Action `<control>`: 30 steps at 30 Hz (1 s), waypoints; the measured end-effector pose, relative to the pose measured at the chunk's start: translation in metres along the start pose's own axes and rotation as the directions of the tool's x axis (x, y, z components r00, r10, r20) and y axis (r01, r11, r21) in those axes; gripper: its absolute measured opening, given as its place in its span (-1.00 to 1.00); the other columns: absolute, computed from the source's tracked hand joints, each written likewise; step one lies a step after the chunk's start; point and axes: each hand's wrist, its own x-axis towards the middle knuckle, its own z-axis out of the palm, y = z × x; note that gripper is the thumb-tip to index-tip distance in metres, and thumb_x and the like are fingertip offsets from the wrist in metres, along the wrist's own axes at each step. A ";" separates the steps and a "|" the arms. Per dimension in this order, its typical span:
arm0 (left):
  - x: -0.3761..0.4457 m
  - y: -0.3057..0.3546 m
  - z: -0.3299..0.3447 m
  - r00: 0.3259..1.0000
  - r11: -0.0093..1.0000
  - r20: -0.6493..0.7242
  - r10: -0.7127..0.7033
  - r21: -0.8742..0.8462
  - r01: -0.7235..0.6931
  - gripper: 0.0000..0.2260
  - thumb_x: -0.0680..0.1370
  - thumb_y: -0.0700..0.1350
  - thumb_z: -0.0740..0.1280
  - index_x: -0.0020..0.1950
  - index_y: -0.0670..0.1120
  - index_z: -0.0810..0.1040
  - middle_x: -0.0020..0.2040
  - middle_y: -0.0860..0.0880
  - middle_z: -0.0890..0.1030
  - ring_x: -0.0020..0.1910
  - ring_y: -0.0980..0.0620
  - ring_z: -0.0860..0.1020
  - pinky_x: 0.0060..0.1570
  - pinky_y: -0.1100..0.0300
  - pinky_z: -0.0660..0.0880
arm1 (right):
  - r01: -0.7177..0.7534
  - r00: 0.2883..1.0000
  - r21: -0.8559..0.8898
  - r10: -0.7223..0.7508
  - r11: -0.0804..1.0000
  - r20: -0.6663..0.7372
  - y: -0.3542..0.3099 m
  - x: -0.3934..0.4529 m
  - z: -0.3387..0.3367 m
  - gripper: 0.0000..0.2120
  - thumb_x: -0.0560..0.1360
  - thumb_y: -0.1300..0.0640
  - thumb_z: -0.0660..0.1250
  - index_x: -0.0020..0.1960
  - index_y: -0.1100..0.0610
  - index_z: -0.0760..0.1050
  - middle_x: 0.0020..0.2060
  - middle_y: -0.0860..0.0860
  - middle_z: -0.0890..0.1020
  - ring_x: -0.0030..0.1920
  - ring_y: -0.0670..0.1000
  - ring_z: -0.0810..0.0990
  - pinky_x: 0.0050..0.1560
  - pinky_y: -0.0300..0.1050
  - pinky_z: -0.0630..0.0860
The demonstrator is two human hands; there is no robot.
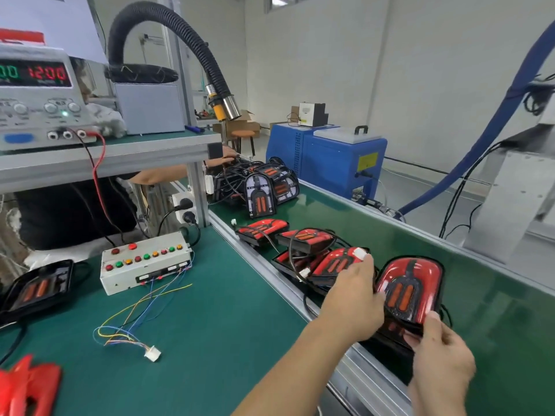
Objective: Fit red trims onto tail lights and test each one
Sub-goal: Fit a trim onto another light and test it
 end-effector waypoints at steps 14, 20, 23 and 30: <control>-0.080 -0.043 0.014 0.959 0.971 -0.202 0.199 -0.092 -0.221 -0.69 0.63 -0.06 0.18 0.27 0.05 0.63 0.17 0.14 0.65 0.21 0.25 0.50 0.24 0.34 0.42 | 0.280 0.960 -0.634 -0.207 0.721 0.189 -0.017 0.002 0.004 -0.69 0.55 -0.19 0.23 0.15 -0.01 0.43 -0.37 -0.11 0.69 -0.47 -0.07 0.68 0.15 0.17 0.60; -0.114 -0.072 -0.006 0.939 0.976 -0.326 0.107 -0.148 -0.163 -0.73 0.59 -0.14 0.26 0.18 0.04 0.68 0.07 0.20 0.67 0.12 0.27 0.56 0.16 0.27 0.49 | 0.334 0.939 -0.771 -0.260 0.542 0.223 -0.032 -0.012 0.001 -0.44 0.59 -0.23 0.22 0.40 0.15 0.43 0.14 0.27 0.64 0.18 0.29 0.60 0.30 0.26 0.46; -0.135 -0.093 -0.025 0.901 0.981 -0.433 0.031 -0.158 -0.110 -0.75 0.56 -0.18 0.30 0.12 0.05 0.71 0.03 0.28 0.66 0.09 0.26 0.59 0.11 0.33 0.50 | 0.456 0.867 -0.645 -0.469 0.613 0.167 -0.044 -0.047 0.009 -0.38 0.50 -0.21 0.22 0.38 0.19 0.49 0.24 0.30 0.53 0.10 0.28 0.56 0.15 0.27 0.50; -0.201 -0.136 -0.101 0.753 0.970 -0.623 -0.210 -0.230 0.081 -0.78 0.53 -0.16 0.32 0.03 0.06 0.73 -0.07 0.18 0.69 -0.04 0.15 0.61 -0.05 0.38 0.48 | 0.706 0.532 -0.148 -0.381 0.693 0.756 -0.016 -0.155 0.067 -0.79 0.55 0.01 0.29 -0.01 0.05 0.67 -0.42 -0.14 0.60 -0.38 -0.19 0.54 -0.36 -0.47 0.39</control>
